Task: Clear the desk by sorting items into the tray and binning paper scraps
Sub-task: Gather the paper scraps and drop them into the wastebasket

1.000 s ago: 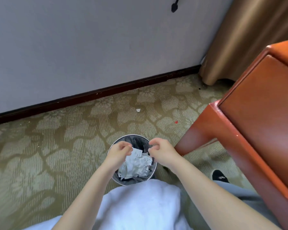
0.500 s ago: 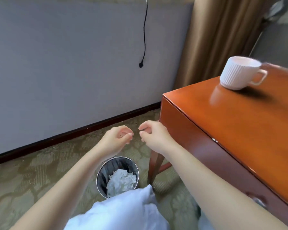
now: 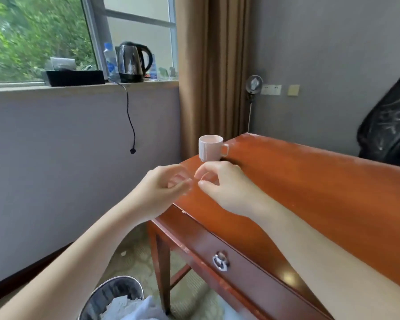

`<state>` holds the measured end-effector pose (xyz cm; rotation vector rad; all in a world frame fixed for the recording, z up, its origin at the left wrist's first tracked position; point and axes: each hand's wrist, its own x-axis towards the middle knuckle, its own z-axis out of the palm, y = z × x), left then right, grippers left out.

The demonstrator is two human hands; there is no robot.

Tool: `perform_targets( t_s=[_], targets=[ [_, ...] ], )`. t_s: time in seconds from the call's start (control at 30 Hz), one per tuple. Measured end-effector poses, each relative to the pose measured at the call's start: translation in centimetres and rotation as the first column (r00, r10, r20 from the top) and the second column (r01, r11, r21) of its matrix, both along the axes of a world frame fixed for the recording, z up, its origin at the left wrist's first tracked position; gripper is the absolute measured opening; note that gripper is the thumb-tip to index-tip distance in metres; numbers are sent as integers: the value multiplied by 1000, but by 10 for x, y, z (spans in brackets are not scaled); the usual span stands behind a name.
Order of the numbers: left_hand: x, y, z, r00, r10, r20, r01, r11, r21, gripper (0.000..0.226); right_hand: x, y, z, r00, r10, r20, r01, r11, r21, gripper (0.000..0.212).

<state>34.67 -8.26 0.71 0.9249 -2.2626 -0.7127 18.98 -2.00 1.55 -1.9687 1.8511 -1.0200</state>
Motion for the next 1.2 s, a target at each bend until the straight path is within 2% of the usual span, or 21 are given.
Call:
perform_targets(
  t_s=[0.3, 0.4, 0.6, 0.73, 0.87, 0.97, 1.07, 1.13, 1.2],
  targets=[
    [-139, 75, 5, 948, -319, 18, 319, 944, -79, 18, -140, 133, 21, 938, -311, -154, 311, 950, -25, 14],
    [-185, 102, 1, 901, -431, 39, 433, 897, -86, 13, -177, 186, 19, 896, -416, -153, 423, 906, 13, 13],
    [-274, 173, -9, 759, -647, 72, 651, 758, -42, 17, -227, 292, 8, 776, -621, -106, 630, 772, 88, 12],
    [-322, 223, -22, 647, -757, 90, 760, 650, -5, 13, -255, 363, -1, 666, -742, -73, 743, 652, 151, 11],
    [-362, 257, -36, 588, -801, 116, 806, 591, -2, 12, -277, 426, -5, 521, -853, -32, 841, 506, 189, 10],
    [-390, 274, -45, 561, -812, 162, 824, 567, -13, 11, -299, 467, -14, 386, -907, -168, 910, 344, 233, 12],
    [-415, 288, -52, 582, -788, 201, 807, 590, -26, 29, -321, 498, -25, 285, -885, -368, 941, 185, 283, 21],
    [-431, 296, -56, 602, -765, 227, 789, 614, -22, 39, -334, 513, -29, 248, -869, -427, 944, 118, 309, 26],
    [-444, 302, -60, 611, -746, 263, 776, 631, -11, 44, -344, 523, -31, 244, -853, -461, 941, 94, 324, 30]
  ],
)
